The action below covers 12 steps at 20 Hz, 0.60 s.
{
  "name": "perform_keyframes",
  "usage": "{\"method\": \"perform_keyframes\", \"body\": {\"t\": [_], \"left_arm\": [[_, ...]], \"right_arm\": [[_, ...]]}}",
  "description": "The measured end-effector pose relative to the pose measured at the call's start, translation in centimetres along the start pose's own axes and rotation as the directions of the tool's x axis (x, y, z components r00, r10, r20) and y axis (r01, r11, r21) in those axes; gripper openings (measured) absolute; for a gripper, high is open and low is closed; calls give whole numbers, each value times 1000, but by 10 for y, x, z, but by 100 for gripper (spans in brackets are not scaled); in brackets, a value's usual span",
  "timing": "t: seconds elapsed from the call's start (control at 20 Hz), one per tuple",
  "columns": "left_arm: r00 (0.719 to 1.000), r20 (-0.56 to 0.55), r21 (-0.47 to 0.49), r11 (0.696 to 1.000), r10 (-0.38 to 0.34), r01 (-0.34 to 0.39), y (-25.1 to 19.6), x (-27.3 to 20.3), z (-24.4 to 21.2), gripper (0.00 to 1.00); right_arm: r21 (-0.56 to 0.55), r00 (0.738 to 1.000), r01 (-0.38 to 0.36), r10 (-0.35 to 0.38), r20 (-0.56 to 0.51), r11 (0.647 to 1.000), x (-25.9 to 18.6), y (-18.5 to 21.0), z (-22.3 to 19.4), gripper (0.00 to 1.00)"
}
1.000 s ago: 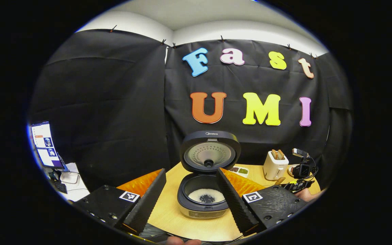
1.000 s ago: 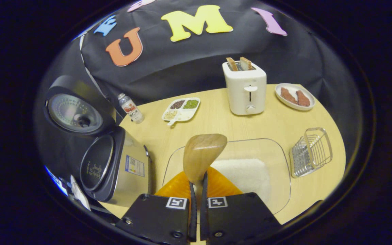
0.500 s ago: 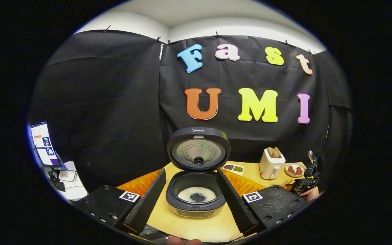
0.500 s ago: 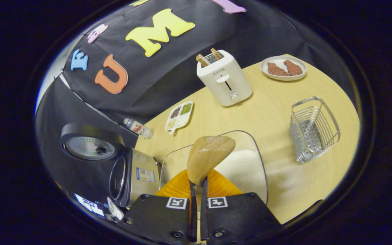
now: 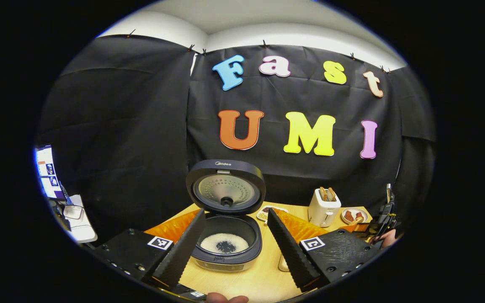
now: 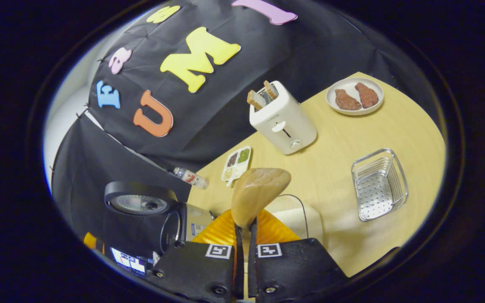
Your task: Close the left gripper, press the button to open the rice cooker; take a wooden spoon from the chopstick holder with the right hand, scoop a spoonful of rice and pour it into the rice cooker, then put the wooden spoon back into the chopstick holder.
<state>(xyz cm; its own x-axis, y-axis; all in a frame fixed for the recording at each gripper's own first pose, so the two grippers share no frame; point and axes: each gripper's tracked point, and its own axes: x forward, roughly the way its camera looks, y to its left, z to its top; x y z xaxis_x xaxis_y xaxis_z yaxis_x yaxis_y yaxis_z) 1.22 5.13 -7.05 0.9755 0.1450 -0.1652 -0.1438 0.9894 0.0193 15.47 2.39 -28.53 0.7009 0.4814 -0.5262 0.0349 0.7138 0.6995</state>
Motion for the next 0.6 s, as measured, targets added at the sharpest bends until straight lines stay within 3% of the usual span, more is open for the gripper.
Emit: {"method": "perform_keyframes", "body": {"t": [0.25, 0.6], "left_arm": [[997, 4, 16, 997, 71, -71, 26, -8, -3, 95], [993, -26, 8, 993, 115, -115, 60, -37, -26, 95]], "right_arm": [[24, 994, -108, 107, 11, 994, -9, 46, 14, 9], [-69, 967, -254, 253, -28, 965, 10, 180, 10, 9]]}}
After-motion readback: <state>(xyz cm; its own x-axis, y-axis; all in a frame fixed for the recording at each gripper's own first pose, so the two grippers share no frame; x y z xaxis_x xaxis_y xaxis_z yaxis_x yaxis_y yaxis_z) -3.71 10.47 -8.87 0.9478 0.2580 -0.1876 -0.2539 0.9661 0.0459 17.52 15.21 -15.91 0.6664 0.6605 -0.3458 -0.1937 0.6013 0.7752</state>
